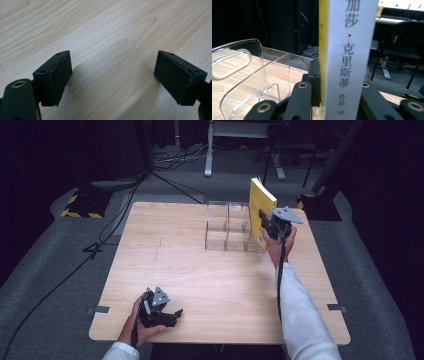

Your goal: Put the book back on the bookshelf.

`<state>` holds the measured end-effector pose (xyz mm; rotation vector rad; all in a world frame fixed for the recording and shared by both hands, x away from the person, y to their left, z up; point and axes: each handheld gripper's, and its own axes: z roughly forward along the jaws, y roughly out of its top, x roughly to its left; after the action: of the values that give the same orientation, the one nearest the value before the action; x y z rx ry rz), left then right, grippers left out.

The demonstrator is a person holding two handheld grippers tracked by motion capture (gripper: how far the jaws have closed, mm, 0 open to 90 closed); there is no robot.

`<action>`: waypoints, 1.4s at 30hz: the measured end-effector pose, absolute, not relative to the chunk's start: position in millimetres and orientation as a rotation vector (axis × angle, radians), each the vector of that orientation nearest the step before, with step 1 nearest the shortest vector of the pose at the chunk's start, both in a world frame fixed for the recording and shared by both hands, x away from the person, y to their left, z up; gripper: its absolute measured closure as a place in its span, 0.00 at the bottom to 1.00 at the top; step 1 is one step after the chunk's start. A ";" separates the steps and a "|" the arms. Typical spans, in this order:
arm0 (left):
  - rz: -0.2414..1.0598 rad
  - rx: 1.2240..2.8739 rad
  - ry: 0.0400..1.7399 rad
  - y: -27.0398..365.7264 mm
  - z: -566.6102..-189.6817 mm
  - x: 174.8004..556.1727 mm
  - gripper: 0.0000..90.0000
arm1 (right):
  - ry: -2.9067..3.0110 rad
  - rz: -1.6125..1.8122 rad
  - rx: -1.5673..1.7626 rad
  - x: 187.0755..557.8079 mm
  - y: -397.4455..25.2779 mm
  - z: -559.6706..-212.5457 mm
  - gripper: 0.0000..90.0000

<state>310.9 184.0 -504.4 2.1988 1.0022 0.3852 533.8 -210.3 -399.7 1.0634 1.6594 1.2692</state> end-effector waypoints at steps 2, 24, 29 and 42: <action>0.387 2.199 1.001 184.0 -504.4 310.9 0.17 | 1.643 1.275 1.074 534.6 -209.0 -404.6 0.84; 0.386 2.200 1.000 184.0 -504.4 310.8 0.17 | 1.661 1.321 1.083 524.6 -212.2 -434.4 0.82; 0.386 2.201 0.999 184.1 -504.4 310.9 0.17 | 1.693 1.305 1.090 522.4 -213.8 -432.6 0.79; 0.382 2.203 0.996 184.2 -504.4 311.2 0.17 | 1.780 1.255 1.025 509.4 -223.2 -420.3 0.73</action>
<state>311.2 184.2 -504.4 2.2028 0.9956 0.3819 509.4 -223.2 -420.3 1.0249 1.7801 1.2545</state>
